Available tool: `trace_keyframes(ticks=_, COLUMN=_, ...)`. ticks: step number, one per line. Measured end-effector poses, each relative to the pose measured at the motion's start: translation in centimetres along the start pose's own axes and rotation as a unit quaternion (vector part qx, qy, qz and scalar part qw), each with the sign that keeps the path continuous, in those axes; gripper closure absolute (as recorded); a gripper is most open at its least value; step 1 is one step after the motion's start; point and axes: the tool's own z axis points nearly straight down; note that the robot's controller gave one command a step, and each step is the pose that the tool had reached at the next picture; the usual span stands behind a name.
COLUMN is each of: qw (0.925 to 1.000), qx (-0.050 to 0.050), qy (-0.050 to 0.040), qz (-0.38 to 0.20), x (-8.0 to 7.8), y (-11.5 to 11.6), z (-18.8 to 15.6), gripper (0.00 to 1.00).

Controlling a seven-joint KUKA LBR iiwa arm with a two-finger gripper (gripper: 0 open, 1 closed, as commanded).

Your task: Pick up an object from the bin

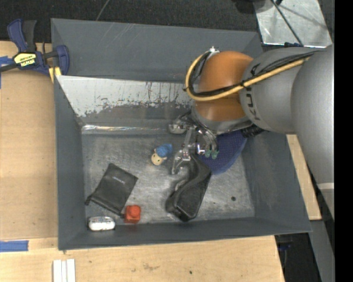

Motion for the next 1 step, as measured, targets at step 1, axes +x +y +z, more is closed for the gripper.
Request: trace_keyframes(ticks=1, qw=0.9939, qx=0.001, qy=-0.0049, qz=0.11, x=2.23, y=4.21, z=-0.21, gripper=0.0)
